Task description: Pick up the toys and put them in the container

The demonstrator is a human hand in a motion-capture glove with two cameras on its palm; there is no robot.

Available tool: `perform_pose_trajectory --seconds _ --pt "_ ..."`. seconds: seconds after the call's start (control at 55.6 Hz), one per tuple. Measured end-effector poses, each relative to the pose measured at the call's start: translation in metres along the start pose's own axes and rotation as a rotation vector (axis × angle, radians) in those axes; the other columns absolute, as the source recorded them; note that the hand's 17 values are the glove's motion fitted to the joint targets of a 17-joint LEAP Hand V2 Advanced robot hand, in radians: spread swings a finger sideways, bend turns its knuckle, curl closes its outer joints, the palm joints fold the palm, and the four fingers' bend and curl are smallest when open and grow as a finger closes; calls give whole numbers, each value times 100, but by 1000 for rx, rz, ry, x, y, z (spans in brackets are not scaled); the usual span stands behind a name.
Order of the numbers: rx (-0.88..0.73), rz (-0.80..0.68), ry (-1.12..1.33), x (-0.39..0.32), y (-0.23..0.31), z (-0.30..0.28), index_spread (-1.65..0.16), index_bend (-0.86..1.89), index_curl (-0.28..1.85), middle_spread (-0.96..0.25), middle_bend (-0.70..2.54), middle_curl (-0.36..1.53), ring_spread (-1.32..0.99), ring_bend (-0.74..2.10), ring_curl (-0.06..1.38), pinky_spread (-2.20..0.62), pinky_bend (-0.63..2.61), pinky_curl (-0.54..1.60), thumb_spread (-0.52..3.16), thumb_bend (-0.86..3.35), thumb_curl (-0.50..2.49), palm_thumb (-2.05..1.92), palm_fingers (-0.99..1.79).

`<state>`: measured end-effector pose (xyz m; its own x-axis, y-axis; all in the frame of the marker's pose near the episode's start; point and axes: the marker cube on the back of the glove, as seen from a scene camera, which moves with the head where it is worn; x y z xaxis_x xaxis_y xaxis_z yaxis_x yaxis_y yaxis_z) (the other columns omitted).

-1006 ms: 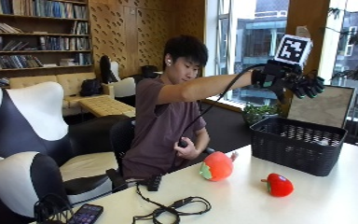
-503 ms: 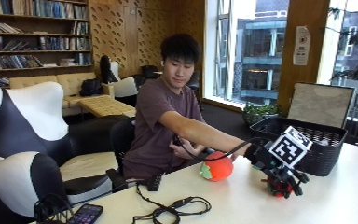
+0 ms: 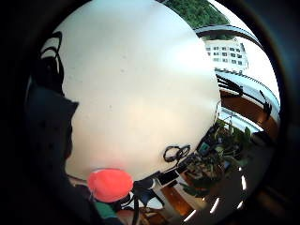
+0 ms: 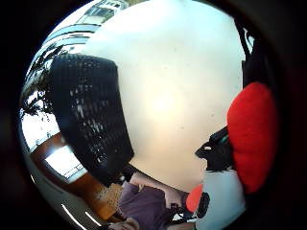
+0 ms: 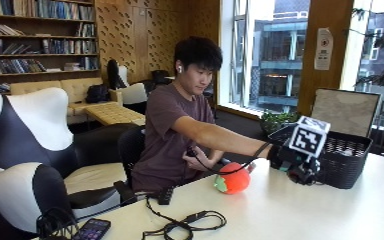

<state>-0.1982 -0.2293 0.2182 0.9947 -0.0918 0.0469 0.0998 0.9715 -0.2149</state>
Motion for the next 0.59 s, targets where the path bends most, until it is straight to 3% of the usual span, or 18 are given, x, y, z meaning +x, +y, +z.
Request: perform_pose_trajectory --seconds 0.018,0.036,0.054,0.144,0.323,0.413,0.539,0.593 --pt "55 6 -79 -10 1 -11 -26 42 14 -18 64 57 -36 116 55 -34 125 40 110 19 61 70 87" --pt "104 7 -129 -17 3 -23 -26 46 16 -20 43 51 -37 118 56 -34 130 42 112 21 62 73 68" --pt "145 4 -156 -20 5 -34 -27 52 19 -20 68 62 -37 119 58 -34 123 42 106 19 64 70 91" --pt "260 -74 -120 -21 15 -93 -28 71 24 -22 81 67 -37 117 57 -34 114 39 90 16 70 68 111" --pt "363 -138 -167 -88 41 -215 -25 91 37 -21 94 77 -36 123 63 -35 114 44 63 13 81 67 109" --pt "403 -122 -70 -119 45 -249 -23 97 41 -21 97 80 -35 125 64 -35 115 46 53 13 86 67 107" --pt "408 -280 -131 -209 55 -279 -21 101 47 -20 100 84 -35 128 66 -35 117 48 40 12 91 67 104" --pt "395 -233 -133 -248 50 -278 -21 102 49 -20 101 85 -34 129 67 -35 118 50 36 12 93 67 102"
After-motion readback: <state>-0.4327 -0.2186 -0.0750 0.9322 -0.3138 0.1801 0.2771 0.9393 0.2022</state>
